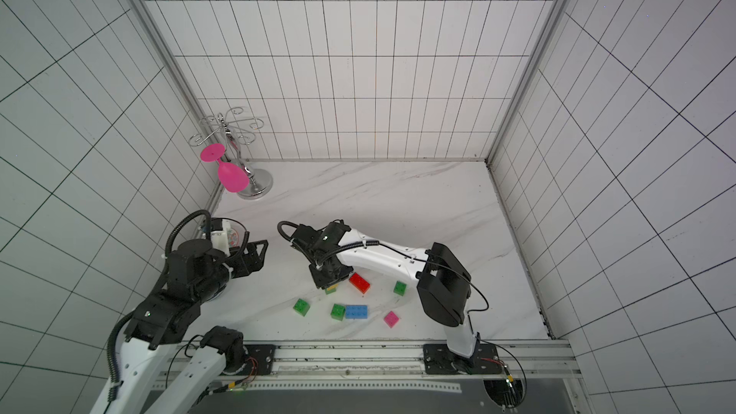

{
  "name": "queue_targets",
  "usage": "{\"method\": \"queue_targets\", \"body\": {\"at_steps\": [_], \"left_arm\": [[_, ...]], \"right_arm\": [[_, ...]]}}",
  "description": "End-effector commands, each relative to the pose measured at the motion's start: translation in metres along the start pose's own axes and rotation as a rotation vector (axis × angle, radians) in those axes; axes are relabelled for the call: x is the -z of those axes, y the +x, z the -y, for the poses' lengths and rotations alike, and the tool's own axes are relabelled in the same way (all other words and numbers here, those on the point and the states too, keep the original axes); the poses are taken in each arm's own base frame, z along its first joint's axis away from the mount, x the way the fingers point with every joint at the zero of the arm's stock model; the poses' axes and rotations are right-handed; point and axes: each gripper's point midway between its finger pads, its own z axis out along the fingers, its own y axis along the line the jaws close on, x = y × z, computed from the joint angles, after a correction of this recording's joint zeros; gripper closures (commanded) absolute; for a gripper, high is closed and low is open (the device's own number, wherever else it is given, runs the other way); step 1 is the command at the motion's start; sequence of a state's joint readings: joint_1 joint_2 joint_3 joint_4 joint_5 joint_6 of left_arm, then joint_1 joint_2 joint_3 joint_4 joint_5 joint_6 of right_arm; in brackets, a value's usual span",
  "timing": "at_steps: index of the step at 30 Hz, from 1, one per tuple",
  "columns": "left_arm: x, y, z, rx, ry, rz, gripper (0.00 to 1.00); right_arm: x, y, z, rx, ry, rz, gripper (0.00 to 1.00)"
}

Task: Assemble the letter r with lego
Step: Assemble the lego brick with the lego brick.

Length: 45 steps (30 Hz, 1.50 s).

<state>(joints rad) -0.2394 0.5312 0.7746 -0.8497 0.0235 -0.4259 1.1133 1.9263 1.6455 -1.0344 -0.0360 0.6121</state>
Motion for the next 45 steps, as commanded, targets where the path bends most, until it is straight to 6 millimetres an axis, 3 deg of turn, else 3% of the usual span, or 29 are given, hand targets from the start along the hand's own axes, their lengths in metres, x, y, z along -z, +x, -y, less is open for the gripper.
{"method": "queue_targets", "body": {"at_steps": [1, 8, 19, 45], "left_arm": [[0.003, -0.006, 0.002, -0.009, 0.005, 0.026, 0.1], [0.004, -0.006, 0.002, -0.012, 0.009, 0.027, 0.1], [0.002, -0.007, 0.002, -0.016, 0.007, 0.027, 0.1], [0.002, -0.007, 0.002, -0.019, 0.007, 0.03, 0.1]], "right_arm": [[-0.006, 0.001, 0.003, -0.003, 0.035, -0.02, 1.0], [-0.011, -0.003, 0.003, -0.032, 0.061, -0.031, 1.0], [-0.003, -0.012, 0.002, -0.035, 0.075, -0.01, 1.0], [-0.024, -0.014, 0.0, -0.068, 0.101, -0.061, 1.0]]}}
